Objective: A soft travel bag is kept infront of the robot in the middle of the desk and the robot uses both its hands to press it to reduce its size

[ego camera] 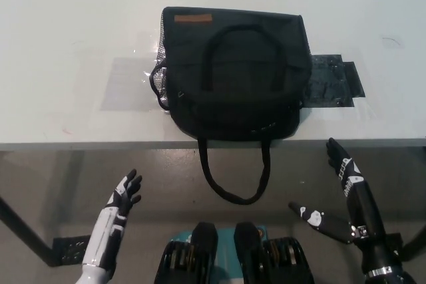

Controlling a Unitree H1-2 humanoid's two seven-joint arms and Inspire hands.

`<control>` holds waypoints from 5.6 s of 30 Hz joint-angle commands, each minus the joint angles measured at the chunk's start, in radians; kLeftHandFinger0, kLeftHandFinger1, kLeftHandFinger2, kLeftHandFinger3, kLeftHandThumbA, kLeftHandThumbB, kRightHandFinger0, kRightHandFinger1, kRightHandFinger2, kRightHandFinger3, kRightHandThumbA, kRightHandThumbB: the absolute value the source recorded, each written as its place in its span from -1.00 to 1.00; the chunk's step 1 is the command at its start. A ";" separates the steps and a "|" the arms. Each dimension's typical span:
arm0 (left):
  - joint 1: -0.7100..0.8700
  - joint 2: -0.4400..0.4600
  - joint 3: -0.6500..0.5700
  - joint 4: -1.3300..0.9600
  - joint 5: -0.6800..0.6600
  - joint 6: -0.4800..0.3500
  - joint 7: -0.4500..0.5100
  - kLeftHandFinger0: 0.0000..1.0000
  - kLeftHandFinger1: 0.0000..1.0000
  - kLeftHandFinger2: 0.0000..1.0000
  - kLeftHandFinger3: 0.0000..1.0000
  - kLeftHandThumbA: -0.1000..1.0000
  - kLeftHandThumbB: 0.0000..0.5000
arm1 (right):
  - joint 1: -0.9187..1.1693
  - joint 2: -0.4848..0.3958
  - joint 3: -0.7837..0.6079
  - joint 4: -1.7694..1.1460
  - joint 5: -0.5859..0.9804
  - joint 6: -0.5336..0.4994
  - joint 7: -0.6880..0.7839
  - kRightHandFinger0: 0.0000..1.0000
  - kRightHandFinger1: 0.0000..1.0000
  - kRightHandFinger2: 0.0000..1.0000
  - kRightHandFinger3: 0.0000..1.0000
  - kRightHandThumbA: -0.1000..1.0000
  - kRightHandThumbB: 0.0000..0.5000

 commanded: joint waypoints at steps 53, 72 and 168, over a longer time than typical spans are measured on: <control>-1.248 0.124 -0.158 0.482 0.800 0.329 -0.161 1.00 1.00 1.00 1.00 1.00 0.23 | -0.988 -0.034 0.070 0.399 -0.406 0.346 0.011 1.00 1.00 1.00 1.00 1.00 -0.21; -1.221 0.102 -0.234 0.665 0.788 0.342 -0.079 1.00 1.00 1.00 1.00 1.00 0.02 | -0.881 -0.011 0.028 0.447 -0.335 0.359 -0.032 1.00 1.00 1.00 1.00 1.00 -0.22; -0.647 0.152 -0.046 -0.586 0.004 0.279 0.016 1.00 1.00 1.00 1.00 1.00 0.21 | -0.503 -0.123 -0.079 -0.763 0.193 0.365 -0.012 1.00 1.00 1.00 1.00 1.00 0.15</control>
